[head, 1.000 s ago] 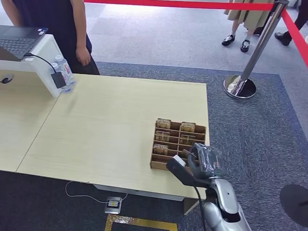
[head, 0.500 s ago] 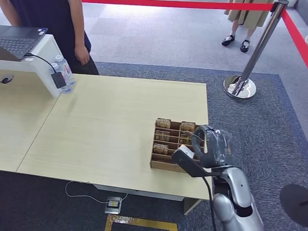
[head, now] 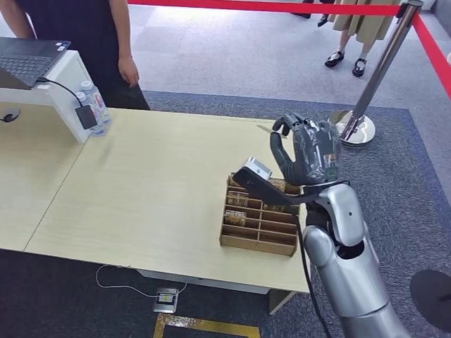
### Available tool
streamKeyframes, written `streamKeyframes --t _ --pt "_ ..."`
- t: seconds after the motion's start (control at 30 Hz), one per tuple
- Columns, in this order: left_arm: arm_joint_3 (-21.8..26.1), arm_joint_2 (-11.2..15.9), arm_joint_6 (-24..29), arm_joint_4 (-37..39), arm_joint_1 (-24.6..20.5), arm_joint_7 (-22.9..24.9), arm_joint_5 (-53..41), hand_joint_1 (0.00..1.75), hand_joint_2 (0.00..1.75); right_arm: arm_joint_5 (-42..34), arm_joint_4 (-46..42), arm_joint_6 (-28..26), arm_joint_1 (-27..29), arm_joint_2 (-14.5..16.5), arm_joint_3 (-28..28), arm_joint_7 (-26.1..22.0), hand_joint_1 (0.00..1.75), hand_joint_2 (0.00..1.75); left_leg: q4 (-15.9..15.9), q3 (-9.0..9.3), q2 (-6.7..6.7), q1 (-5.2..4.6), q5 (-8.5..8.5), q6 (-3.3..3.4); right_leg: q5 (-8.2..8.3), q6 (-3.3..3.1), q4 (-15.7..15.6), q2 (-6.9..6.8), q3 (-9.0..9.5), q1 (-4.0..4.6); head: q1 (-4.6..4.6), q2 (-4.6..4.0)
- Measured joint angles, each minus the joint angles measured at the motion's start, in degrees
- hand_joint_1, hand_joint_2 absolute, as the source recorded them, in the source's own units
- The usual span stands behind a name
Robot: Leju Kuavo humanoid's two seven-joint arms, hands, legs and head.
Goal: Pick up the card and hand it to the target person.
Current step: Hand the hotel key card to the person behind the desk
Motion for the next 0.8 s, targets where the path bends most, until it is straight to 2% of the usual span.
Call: streamKeyframes --t 0.23,0.4,0.57,0.8 --pt "0.0 -0.2 0.1 0.0 -0.1 0.4 -0.1 0.00 1.75 -1.7 7.2 -3.3 -8.0 3.4 1.8 -1.3 1.75 1.75 0.0 -0.02 0.00 0.01 0.01 0.00 0.00 0.00 0.0 0.00 -0.01 0.00 0.00 0.00" --pt "-0.4 -0.2 0.2 0.0 -0.2 0.6 -0.9 0.00 1.75 -2.0 14.3 -8.4 -13.0 6.3 1.9 -1.9 1.75 1.75 0.0 -0.01 0.00 0.01 0.01 0.00 0.00 0.00 0.0 0.00 -0.02 0.01 0.00 0.00" --pt "-1.1 -0.2 0.3 0.1 -0.3 1.1 -1.4 0.00 1.75 -1.7 20.7 -13.8 -16.5 8.4 1.6 -2.6 1.75 1.75 0.0 -0.01 0.00 0.01 0.02 0.00 0.00 0.00 0.0 0.00 -0.02 0.01 0.00 0.00" --pt "-1.5 -0.2 0.5 0.1 -0.3 1.2 -1.5 0.00 1.75 -2.1 29.2 -17.4 -20.6 10.6 1.4 -3.8 1.75 1.75 0.0 -0.01 -0.01 0.01 0.02 0.00 0.00 0.00 0.0 0.00 -0.03 0.01 -0.01 0.00"
